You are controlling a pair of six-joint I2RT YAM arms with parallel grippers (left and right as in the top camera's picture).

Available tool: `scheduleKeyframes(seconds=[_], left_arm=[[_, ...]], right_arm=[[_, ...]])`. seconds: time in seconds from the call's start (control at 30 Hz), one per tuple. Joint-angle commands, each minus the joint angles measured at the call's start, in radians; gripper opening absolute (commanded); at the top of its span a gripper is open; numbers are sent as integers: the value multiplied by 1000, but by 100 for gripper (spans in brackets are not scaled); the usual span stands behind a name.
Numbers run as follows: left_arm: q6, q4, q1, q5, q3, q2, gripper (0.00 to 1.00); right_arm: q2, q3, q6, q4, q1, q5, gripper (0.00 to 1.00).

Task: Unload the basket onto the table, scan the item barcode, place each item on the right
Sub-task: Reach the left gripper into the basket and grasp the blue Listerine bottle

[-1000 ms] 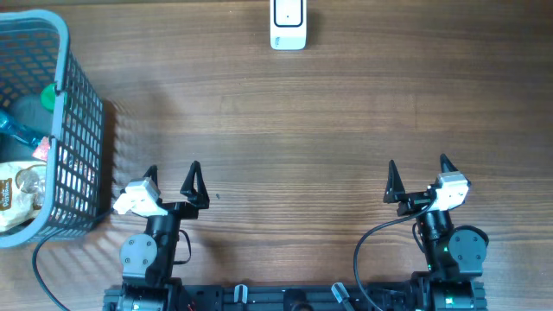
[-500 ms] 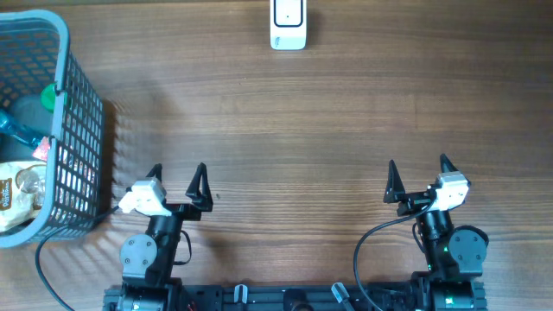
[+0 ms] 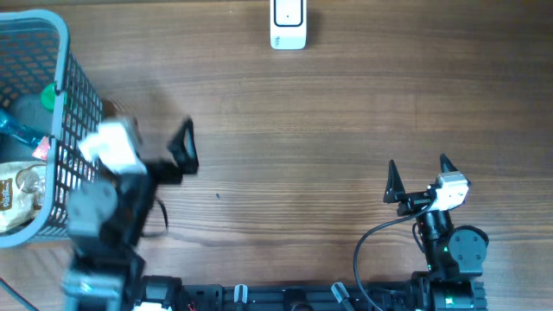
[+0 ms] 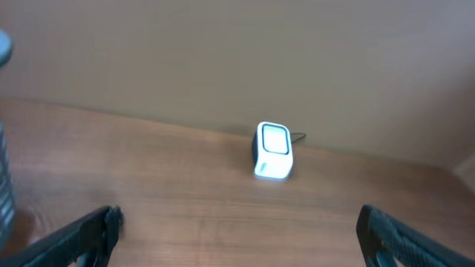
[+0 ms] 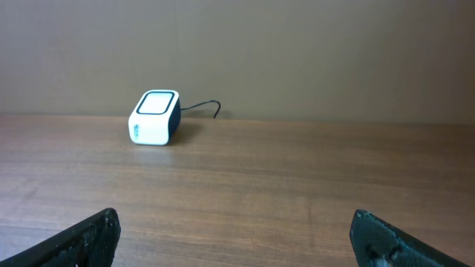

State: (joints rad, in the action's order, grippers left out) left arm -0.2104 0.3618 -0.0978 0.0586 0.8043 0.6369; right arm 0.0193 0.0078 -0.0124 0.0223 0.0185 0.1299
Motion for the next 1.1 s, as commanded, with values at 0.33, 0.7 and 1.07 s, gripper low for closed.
scheduleKeyframes(seconds=[0.33,0.7,1.07], left_arm=[[-219,315,51,-212,643,304,100],[-434,411,98,-932,1011,446,100],[-163,317,293,-1107,1011,684,100]], right_arm=[[-7,9,12,-6,2,-7,100],[-7,9,12,-6,2,-7,100],[-7,9,11,-6,2,-7,100]])
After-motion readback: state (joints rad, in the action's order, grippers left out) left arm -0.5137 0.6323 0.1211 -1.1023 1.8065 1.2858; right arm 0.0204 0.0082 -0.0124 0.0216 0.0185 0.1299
